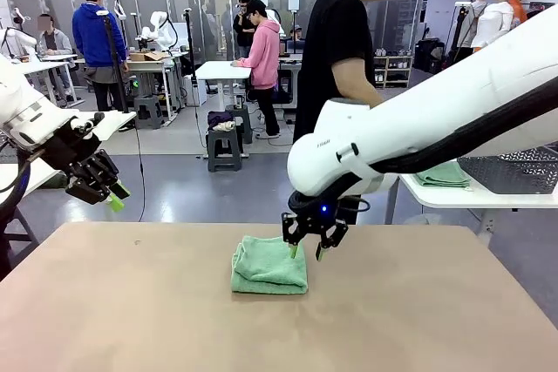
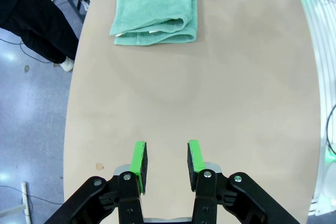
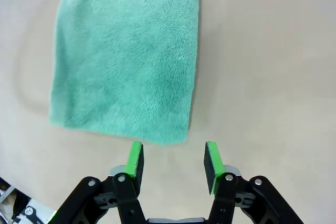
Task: Fold the towels and place them in the basket.
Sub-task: Place the folded Towel with hook on the right side of the table.
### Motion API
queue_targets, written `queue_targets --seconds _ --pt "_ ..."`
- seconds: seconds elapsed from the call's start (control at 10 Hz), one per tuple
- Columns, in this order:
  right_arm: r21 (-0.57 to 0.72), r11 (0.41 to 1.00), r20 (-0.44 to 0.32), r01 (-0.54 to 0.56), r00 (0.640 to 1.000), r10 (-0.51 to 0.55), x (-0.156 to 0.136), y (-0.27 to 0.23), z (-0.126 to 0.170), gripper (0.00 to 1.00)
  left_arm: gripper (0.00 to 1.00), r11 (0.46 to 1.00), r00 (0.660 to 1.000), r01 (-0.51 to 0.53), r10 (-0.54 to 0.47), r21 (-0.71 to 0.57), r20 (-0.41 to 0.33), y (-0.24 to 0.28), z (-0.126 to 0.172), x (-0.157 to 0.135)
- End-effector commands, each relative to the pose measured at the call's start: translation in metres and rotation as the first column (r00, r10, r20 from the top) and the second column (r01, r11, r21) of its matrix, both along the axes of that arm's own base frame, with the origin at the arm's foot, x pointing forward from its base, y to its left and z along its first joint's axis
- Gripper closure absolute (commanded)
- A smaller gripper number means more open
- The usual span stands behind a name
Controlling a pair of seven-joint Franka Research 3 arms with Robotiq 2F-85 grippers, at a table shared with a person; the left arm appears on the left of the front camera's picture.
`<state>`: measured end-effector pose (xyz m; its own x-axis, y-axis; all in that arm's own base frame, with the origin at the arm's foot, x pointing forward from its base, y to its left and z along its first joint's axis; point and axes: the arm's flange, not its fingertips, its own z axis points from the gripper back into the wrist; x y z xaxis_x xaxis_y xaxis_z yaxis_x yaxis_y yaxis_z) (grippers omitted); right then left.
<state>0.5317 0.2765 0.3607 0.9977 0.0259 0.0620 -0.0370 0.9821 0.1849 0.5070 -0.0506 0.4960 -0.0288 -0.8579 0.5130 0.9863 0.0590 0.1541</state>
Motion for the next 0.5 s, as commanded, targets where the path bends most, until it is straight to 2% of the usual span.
queue_targets --seconds 0.0,0.4 --pt "0.009 0.999 0.016 0.051 0.999 -0.051 0.015 0.002 -0.016 0.41 0.58 1.000 1.000 -0.001 0.001 -0.001 0.004 0.000 0.002 0.000" --pt "0.050 0.994 0.106 0.100 0.989 -0.105 0.032 -0.003 -0.041 0.41 0.58 1.000 1.000 -0.001 0.001 -0.001 0.004 0.000 0.002 0.000"
